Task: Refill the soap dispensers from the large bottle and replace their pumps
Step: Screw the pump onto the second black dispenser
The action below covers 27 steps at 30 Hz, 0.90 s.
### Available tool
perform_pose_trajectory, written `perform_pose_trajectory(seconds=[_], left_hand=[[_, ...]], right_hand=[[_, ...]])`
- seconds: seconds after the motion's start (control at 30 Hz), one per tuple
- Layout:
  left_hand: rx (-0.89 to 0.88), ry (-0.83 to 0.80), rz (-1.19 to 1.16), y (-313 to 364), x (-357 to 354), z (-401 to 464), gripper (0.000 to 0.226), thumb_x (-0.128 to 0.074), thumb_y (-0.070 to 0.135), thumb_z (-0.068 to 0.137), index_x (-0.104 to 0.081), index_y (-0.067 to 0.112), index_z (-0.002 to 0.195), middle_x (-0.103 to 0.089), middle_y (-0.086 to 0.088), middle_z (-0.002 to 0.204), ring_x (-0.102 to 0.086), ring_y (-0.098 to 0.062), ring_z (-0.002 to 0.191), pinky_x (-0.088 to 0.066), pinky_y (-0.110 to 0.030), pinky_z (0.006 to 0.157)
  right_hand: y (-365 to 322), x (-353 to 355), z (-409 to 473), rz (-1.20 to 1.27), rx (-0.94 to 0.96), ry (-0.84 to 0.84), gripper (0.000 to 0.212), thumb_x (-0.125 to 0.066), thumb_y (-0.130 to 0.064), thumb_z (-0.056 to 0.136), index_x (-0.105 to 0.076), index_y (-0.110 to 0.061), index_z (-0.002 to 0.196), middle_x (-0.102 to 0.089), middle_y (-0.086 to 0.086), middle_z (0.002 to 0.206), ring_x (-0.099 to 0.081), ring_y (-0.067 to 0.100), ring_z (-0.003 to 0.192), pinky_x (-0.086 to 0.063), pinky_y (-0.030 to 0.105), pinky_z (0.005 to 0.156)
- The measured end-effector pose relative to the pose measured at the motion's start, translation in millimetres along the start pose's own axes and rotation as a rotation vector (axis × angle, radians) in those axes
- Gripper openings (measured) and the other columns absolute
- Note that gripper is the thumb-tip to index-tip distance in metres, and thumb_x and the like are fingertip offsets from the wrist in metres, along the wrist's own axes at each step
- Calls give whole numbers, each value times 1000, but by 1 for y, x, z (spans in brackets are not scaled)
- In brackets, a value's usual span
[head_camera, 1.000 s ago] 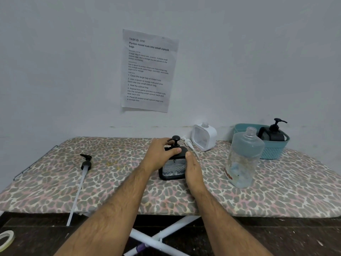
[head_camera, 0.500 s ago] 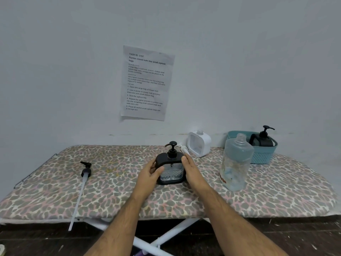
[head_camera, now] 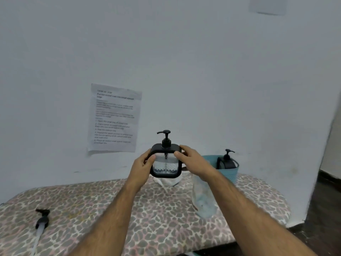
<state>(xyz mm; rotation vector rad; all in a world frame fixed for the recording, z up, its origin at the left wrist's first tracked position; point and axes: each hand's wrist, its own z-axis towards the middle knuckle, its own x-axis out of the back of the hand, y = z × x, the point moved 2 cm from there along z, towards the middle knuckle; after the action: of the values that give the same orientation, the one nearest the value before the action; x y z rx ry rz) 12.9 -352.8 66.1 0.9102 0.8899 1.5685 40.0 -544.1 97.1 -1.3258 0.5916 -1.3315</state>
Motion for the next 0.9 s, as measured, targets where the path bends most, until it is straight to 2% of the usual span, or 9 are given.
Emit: perform_pose_trajectory(seconds=[0.07, 0.13, 0.2, 0.33, 0.53, 0.73, 0.9], left_hand=[[-32, -30, -15, 15, -18, 19, 31, -48, 21, 103, -63, 37, 125, -71, 11, 114, -66, -8, 107, -55, -35, 92], [-51, -65, -34, 27, -38, 37, 31, -47, 20, 103, -63, 35, 125, -72, 9, 113, -66, -13, 109, -55, -38, 93], [-64, -87, -45, 35, -55, 54, 31, -47, 20, 103, -65, 38, 122, -72, 7, 113, -66, -16, 109, -54, -44, 96], [-76, -141, -52, 42, -92, 85, 33, -47, 22, 103, -67, 46, 115, -72, 6, 113, -65, -19, 111, -52, -48, 98], [-41, -185, -45, 29, -135, 127, 31, -50, 19, 102, -69, 42, 111, -73, 11, 106, -67, -11, 101, -53, -44, 97], [-8, -245, 4, -5, -174, 170, 29, -52, 17, 100, -71, 34, 114, -74, 4, 107, -68, -18, 104, -55, -42, 94], [56, -257, 55, -36, -204, 192, 25, -54, 12, 99, -71, 17, 118, -72, -3, 108, -68, -20, 103, -58, -28, 82]], right_hand=[[-12, 29, 3, -4, 6, 26, 25, -54, -30, 100, -54, -23, 125, -65, 10, 118, -65, 27, 108, -55, 47, 93], [-20, 57, 4, 1, 4, 58, 29, -57, -26, 99, -54, -18, 127, -65, 12, 118, -65, 26, 108, -58, 38, 86], [-24, 81, 4, 4, 2, 100, 33, -61, -24, 97, -54, -14, 128, -65, 15, 118, -66, 28, 108, -58, 31, 79], [-17, 122, 9, 25, -3, 207, 35, -69, -22, 92, -56, -9, 122, -65, 20, 115, -67, 31, 104, -56, 26, 69], [14, 156, 21, 11, -16, 365, 36, -78, -27, 83, -60, -11, 109, -64, 11, 106, -68, 26, 96, -60, 37, 73], [54, 174, 37, -34, -70, 522, 37, -83, -31, 75, -60, -17, 101, -65, 0, 97, -68, 19, 92, -61, 42, 75], [87, 181, 49, -101, -147, 620, 38, -85, -32, 71, -58, -20, 95, -62, -9, 92, -64, 9, 85, -60, 42, 77]])
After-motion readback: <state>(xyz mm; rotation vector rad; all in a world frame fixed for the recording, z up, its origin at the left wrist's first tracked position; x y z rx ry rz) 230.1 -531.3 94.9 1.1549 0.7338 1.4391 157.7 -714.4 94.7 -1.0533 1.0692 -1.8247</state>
